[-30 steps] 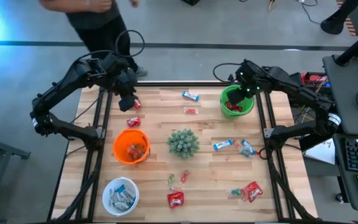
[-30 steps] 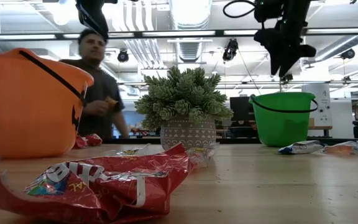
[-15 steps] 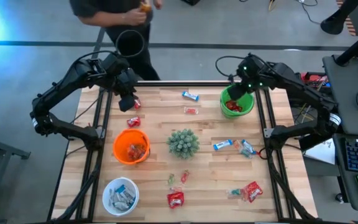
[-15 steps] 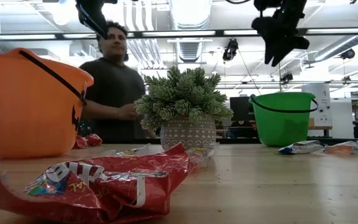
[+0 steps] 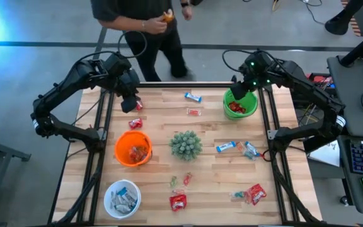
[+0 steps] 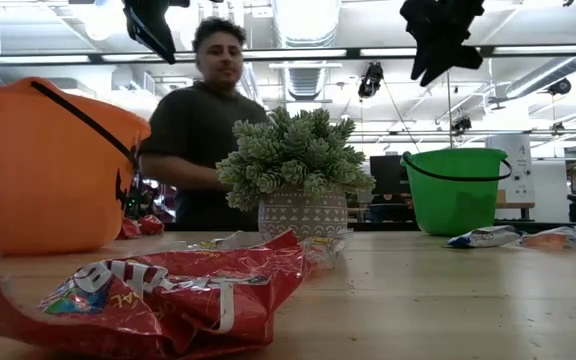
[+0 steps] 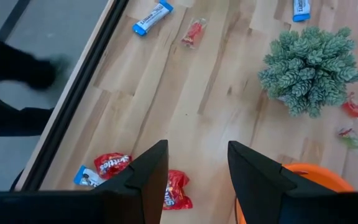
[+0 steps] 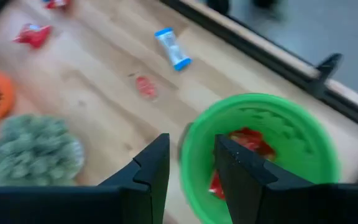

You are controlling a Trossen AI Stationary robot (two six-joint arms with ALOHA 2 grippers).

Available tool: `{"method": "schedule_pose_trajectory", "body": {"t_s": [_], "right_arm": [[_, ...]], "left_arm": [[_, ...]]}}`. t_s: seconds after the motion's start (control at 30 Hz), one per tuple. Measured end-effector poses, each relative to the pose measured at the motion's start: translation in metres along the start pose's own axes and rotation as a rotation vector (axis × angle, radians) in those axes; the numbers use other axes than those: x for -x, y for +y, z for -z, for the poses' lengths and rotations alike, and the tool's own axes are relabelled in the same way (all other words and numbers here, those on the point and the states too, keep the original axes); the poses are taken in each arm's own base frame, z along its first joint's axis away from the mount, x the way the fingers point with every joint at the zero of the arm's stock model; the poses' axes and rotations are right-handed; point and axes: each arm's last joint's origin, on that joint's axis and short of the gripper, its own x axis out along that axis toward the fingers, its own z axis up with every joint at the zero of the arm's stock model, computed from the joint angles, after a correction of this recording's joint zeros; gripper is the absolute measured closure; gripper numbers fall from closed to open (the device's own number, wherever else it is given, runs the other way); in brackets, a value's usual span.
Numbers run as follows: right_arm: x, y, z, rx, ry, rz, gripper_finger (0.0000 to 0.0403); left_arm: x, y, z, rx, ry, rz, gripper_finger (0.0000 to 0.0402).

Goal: Sort candy
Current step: Put the red candy into the green bucket

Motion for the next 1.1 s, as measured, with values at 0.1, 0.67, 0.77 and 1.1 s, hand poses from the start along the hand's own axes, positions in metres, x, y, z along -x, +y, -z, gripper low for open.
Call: {"method": "schedule_pose_trajectory", "body": {"t_s": [0.1, 0.67, 0.77, 1.1], "right_arm": [[0.000, 0.001, -0.003, 0.008, -0.020, -0.025, 0.0287], [0.000, 0.002, -0.003, 0.003, -0.028, -0.028, 0.0289], [0.000, 0.002, -0.003, 0.003, -0.028, -0.028, 0.0291], [-0.001, 0.013, 0.000, 0.054, 0.015, -0.167, 0.0298]], "left_arm": [[-0.002, 0.000, -0.001, -0.007, 0.005, 0.001, 0.0253], [-0.029, 0.005, -0.012, -0.059, 0.083, 0.017, 0.0253], [-0.030, 0.006, -0.012, -0.059, 0.087, 0.018, 0.0253], [-0.026, 0.005, -0.011, -0.077, 0.077, 0.026, 0.0253]]}}
